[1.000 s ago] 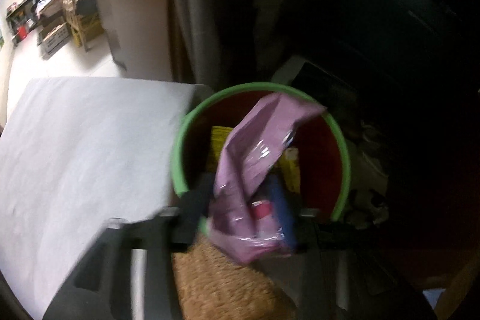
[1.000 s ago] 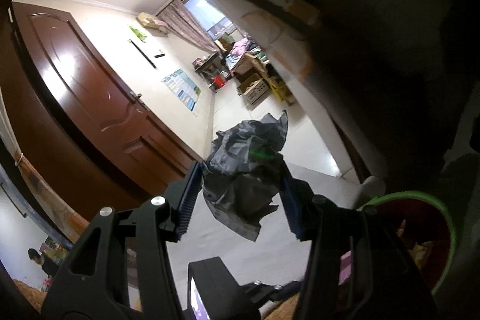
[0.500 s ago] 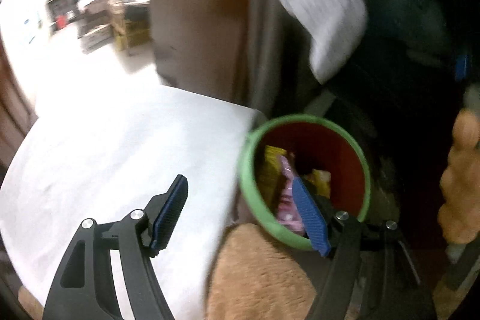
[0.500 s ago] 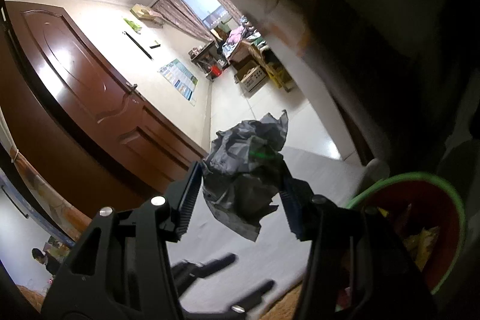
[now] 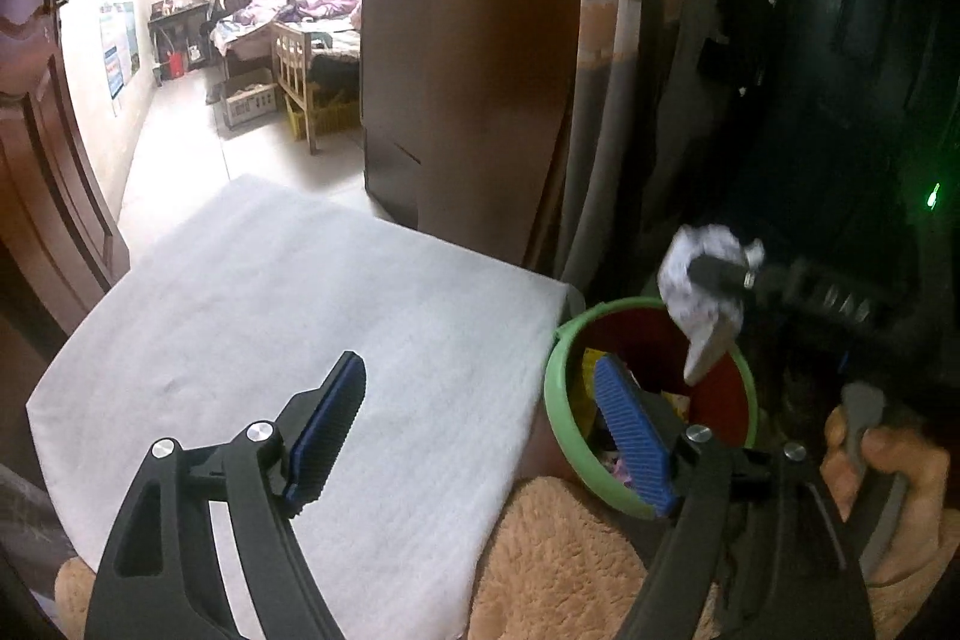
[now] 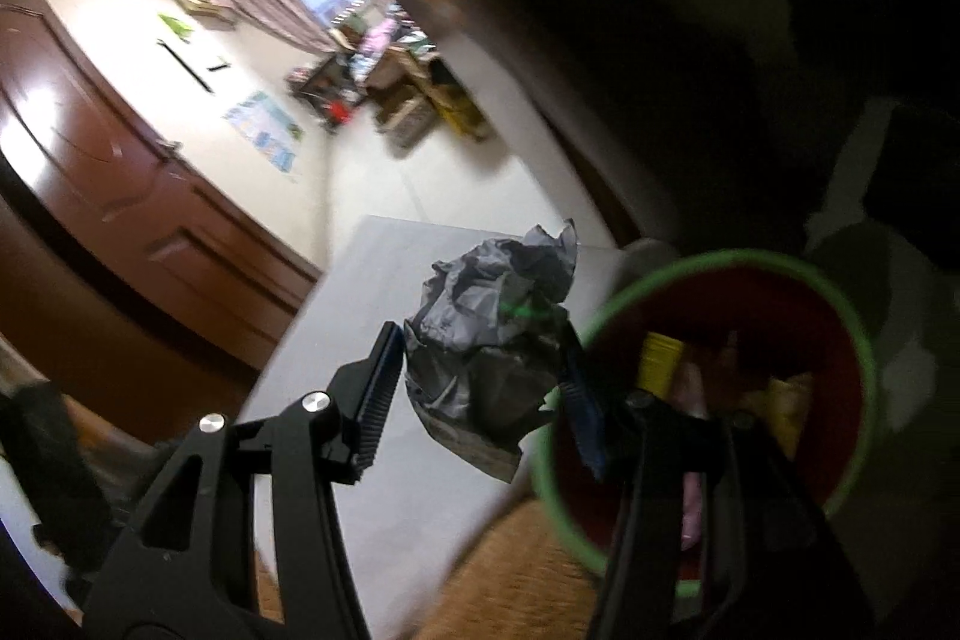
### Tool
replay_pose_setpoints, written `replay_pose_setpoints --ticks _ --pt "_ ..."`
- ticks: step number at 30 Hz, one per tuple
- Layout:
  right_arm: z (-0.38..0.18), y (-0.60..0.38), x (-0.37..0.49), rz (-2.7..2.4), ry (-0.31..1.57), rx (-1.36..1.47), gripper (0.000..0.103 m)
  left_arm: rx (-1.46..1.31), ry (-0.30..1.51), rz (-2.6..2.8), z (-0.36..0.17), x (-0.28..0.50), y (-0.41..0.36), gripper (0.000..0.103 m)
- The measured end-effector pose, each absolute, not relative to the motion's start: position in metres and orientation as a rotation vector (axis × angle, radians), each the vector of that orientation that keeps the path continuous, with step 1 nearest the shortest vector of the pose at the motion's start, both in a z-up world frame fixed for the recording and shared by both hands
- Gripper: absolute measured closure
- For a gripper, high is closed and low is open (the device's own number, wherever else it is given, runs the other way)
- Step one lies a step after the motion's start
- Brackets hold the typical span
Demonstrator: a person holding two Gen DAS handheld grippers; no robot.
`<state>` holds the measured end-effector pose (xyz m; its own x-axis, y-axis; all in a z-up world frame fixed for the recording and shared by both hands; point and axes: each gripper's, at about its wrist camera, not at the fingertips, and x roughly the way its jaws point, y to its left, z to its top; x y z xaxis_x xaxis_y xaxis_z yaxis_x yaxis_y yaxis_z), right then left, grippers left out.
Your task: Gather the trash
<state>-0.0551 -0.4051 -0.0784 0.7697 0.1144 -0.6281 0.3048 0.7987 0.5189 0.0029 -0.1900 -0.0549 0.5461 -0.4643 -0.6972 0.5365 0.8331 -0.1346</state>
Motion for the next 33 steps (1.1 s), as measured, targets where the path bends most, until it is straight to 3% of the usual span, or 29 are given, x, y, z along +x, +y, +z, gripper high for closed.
replay_pose_setpoints --ticks 3,16,19,22,26,33 --pt "-0.076 -0.405 -0.060 -0.164 0.705 0.598 0.037 0.086 0.776 -0.586 -0.051 0.002 -0.187 0.025" --pt "-0.053 -0.372 -0.060 -0.095 0.662 0.536 0.032 0.034 0.664 -0.531 -0.024 -0.007 -0.159 0.017" --pt "-0.045 -0.355 -0.055 -0.062 0.657 0.511 0.028 0.019 0.648 -0.517 -0.019 -0.007 -0.151 0.016" --pt "-0.035 -0.330 -0.046 -0.028 0.655 0.461 0.017 0.010 0.613 -0.488 -0.013 -0.007 -0.141 0.008" --pt "-0.020 -0.295 -0.040 0.010 0.627 0.382 0.007 -0.014 0.558 -0.434 -0.002 -0.007 -0.118 0.008" --pt "0.003 -0.256 -0.032 0.024 0.578 0.278 0.005 -0.087 0.504 -0.307 0.009 -0.001 -0.073 0.008"
